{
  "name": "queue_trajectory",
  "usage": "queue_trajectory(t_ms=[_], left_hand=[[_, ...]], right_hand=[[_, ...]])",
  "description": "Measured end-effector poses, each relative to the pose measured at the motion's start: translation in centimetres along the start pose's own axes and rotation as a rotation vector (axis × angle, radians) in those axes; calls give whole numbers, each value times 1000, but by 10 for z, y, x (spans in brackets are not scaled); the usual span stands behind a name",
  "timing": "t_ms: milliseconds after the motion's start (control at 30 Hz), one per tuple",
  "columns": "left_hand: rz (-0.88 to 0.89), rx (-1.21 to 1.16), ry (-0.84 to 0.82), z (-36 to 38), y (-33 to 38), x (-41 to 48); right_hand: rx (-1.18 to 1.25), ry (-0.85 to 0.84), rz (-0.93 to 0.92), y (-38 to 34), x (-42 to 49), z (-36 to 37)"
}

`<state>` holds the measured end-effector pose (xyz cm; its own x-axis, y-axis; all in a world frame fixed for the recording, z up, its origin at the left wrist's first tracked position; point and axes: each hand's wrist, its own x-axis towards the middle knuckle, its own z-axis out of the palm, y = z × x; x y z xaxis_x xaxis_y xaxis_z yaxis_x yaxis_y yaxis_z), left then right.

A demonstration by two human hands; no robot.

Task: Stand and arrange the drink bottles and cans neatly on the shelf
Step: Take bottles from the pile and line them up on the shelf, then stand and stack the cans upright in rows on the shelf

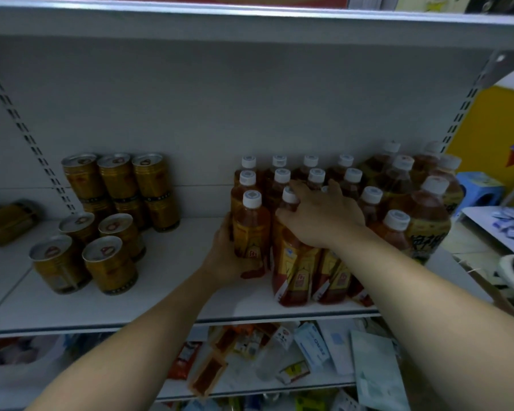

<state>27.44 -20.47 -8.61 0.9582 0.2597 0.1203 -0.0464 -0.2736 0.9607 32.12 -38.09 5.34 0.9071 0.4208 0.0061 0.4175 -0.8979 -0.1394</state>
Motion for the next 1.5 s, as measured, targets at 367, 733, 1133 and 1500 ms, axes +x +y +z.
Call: queue_trajectory(t_ms=[367, 733, 1133, 1500], left_hand=[[-29, 30, 0, 5, -1, -6], [-173, 256, -243, -10, 27, -8], [-227, 655, -44, -131, 90, -76], [-388, 883, 61, -355, 53, -199]], right_hand=[[-8, -3, 0, -1, -2, -1], [-6, -51, -6, -1, -2, -3], [130, -5, -181, -74, 7, -28], [114, -97, -462, -339, -6, 18]])
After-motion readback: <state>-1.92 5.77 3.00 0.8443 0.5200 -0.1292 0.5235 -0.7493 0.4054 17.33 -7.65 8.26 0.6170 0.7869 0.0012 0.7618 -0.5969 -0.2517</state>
